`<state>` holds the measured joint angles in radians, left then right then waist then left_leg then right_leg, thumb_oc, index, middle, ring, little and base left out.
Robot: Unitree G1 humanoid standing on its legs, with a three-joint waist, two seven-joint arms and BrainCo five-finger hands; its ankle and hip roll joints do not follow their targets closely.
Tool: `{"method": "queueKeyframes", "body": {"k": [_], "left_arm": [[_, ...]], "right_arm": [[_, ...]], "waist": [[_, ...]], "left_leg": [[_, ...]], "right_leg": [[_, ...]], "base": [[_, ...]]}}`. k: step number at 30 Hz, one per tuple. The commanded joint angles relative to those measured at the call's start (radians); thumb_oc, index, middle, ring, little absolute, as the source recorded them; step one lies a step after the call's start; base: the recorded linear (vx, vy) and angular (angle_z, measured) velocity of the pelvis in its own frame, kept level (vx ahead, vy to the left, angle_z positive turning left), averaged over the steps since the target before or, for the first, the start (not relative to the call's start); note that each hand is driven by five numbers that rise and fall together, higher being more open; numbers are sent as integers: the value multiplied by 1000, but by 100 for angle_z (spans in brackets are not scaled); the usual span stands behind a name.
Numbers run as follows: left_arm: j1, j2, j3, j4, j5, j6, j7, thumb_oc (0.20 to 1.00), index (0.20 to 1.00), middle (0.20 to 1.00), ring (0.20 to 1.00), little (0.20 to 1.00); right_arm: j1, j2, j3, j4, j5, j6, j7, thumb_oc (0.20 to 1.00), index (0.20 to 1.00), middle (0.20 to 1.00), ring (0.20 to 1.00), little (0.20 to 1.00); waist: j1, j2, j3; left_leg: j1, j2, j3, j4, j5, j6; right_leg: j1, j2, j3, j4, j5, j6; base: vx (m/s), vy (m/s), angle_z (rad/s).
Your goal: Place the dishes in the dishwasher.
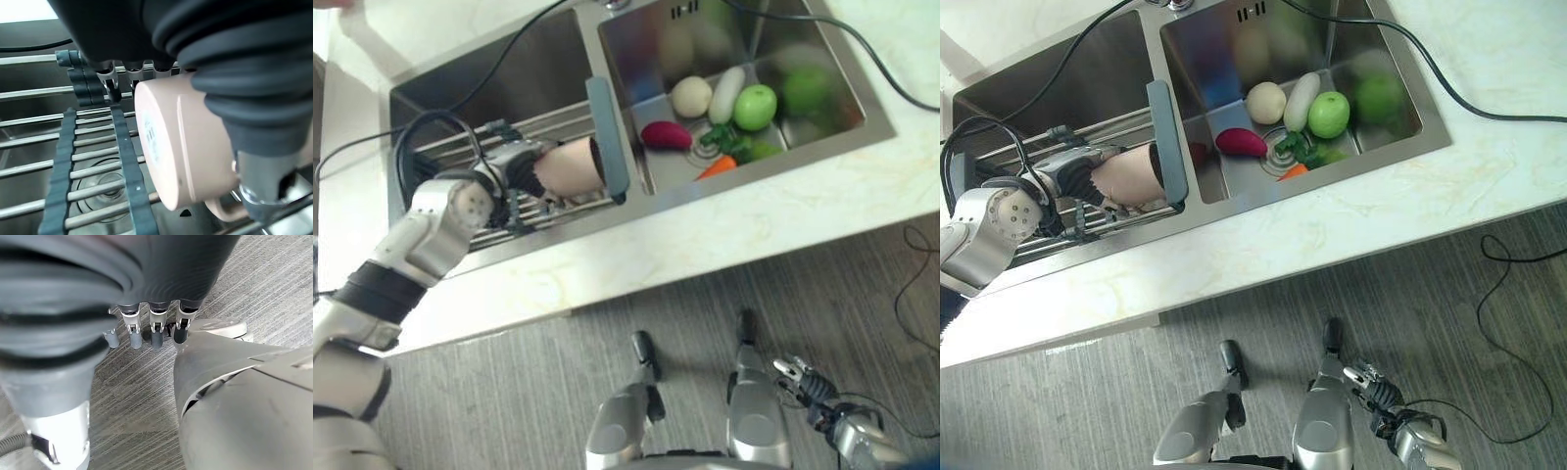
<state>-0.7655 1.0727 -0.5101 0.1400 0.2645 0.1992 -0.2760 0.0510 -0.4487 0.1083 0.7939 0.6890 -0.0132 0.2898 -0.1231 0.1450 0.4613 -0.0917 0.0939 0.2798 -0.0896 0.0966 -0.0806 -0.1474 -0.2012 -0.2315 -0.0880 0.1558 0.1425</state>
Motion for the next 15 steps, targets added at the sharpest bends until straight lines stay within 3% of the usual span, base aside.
{"method": "queueKeyframes", "body": {"k": [1, 2, 8, 15], "left_arm": [[-35, 0, -5, 83, 44, 24, -19, 614, 614, 614, 614, 614], [-39, -7, -15, 98, 70, 13, -29, 200, 200, 200, 200, 200], [-68, -10, -60, 131, 118, -18, -19, 200, 200, 200, 200, 200], [-47, -12, -43, 130, 46, -22, 62, 200, 200, 200, 200, 200]], "right_arm": [[4, 10, -2, -23, 35, -17, 10, 1000, 1000, 1000, 1000, 1000], [0, 11, 0, -22, 36, -18, 9, 1000, 1000, 1000, 1000, 1000], [-8, 11, 4, -23, 43, -16, 8, 1000, 1000, 1000, 1000, 1000], [3, 21, -8, -13, 66, -15, 15, 1000, 1000, 1000, 1000, 1000]], "waist": [[-14, -44, 0], [-17, -44, 2], [-24, -52, 10], [-20, -50, -2]], "left_leg": [[-64, -22, 8, 91, -91, 8], [-66, -21, 9, 92, -90, 7], [-73, -17, 11, 93, -90, 5], [-61, -17, 12, 92, -94, 6]], "right_leg": [[-98, -45, 65, 165, -110, 73], [-103, -45, 68, 167, -108, 73], [-111, -40, 75, 165, -104, 73], [-99, -41, 71, 165, -110, 73]], "base": [[0, 0, 0], [0, 0, 0], [-9, -6, -1], [0, -5, 0]]}}
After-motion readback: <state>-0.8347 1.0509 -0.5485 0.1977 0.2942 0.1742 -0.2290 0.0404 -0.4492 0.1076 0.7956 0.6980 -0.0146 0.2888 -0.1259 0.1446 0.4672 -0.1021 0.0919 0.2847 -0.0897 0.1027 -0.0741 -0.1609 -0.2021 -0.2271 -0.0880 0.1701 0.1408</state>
